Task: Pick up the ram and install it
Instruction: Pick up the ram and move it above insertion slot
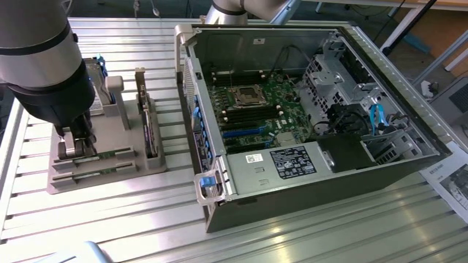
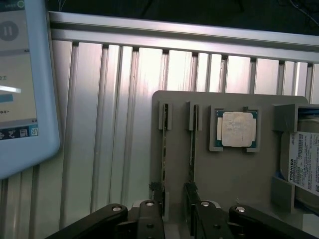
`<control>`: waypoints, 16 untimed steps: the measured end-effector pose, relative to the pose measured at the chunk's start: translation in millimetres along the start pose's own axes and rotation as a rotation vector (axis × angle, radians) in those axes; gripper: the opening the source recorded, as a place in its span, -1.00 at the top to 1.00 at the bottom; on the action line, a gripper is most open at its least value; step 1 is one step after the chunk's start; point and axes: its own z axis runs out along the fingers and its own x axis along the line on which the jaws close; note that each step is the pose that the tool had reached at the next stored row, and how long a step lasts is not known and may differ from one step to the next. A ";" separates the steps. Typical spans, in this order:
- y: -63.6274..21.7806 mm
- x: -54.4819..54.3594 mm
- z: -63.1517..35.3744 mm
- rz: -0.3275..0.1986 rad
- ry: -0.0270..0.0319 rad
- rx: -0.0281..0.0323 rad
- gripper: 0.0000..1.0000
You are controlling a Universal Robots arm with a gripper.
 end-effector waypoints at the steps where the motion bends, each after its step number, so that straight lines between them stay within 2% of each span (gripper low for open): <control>1: -0.1 0.0 0.1 0.000 -0.0001 0.0001 0.37; 5: -0.8 0.1 0.9 0.000 -0.0001 0.0001 0.37; 16: -1.1 2.0 21.3 0.000 0.0000 0.0003 0.37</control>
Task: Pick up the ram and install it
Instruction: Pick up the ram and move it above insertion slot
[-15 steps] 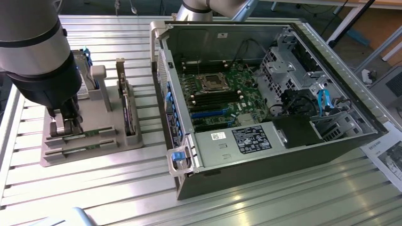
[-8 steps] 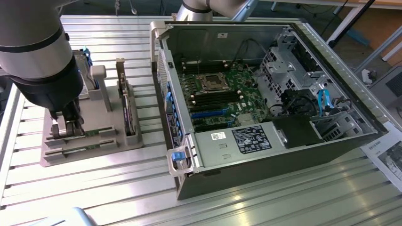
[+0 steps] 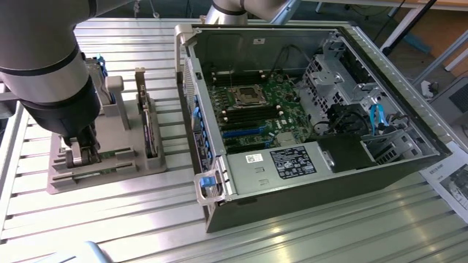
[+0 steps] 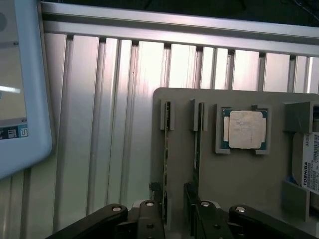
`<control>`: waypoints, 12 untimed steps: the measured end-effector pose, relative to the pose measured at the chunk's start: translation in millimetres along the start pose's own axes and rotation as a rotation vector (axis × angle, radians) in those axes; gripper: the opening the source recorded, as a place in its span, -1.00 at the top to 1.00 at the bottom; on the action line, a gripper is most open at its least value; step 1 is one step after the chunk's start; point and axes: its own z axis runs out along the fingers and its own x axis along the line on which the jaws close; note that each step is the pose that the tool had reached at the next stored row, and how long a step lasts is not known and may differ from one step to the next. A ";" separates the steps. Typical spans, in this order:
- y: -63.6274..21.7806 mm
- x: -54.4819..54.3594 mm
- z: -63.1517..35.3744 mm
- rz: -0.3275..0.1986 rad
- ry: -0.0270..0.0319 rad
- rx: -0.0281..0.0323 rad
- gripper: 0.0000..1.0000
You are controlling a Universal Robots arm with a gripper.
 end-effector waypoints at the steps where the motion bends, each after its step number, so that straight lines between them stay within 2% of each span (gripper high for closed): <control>1: 0.0 0.1 0.9 0.000 -0.0001 0.0001 0.37; 12: -0.3 1.0 17.0 0.000 -0.0001 0.0001 0.37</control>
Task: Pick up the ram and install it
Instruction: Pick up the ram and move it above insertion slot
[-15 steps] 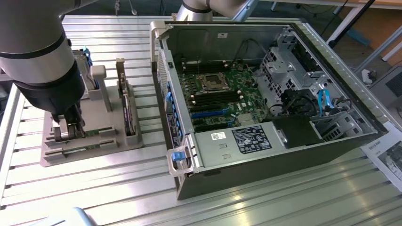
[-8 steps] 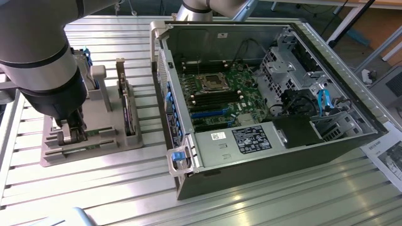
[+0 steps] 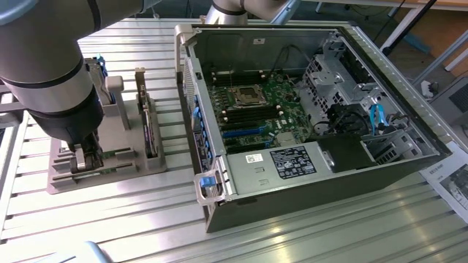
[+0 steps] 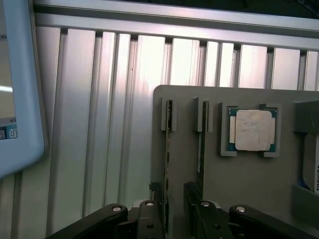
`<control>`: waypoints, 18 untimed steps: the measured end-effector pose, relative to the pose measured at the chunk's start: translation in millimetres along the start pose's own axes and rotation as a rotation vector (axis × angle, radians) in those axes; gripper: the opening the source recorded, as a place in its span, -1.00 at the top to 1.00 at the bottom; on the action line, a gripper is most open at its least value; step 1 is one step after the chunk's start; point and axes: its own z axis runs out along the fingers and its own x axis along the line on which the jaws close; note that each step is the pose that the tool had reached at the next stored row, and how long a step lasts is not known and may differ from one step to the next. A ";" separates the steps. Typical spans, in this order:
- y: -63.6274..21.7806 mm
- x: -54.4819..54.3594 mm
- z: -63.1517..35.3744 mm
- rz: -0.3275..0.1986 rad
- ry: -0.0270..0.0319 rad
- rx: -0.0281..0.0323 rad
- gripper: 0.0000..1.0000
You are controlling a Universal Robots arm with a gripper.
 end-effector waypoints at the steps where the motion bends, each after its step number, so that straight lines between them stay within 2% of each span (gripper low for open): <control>1: 0.0 0.1 1.2 0.000 0.0000 0.0000 0.37; 10: -0.3 1.3 16.9 0.000 0.0000 0.0000 0.37; 18: -0.4 2.2 27.0 0.000 0.0001 -0.0001 0.37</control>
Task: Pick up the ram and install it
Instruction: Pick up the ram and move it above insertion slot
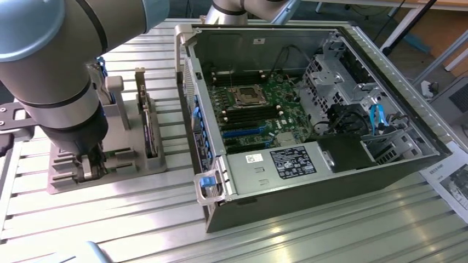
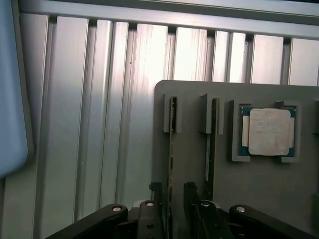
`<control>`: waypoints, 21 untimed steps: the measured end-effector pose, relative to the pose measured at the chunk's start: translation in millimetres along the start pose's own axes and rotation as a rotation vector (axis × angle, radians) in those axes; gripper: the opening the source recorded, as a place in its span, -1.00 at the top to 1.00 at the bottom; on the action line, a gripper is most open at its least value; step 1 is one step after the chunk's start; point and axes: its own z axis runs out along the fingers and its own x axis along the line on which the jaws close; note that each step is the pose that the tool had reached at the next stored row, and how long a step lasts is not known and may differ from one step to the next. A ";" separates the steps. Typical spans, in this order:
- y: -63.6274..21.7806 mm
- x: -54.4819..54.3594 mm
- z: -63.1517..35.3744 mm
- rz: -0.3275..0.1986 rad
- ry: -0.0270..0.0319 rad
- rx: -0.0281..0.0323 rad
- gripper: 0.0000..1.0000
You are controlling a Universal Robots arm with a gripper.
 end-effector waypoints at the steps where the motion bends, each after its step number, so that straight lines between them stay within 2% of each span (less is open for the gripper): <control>1: 0.0 0.1 1.3 0.000 0.0000 0.0000 0.37; 21: -3.9 0.6 7.1 0.000 0.0000 0.0000 0.37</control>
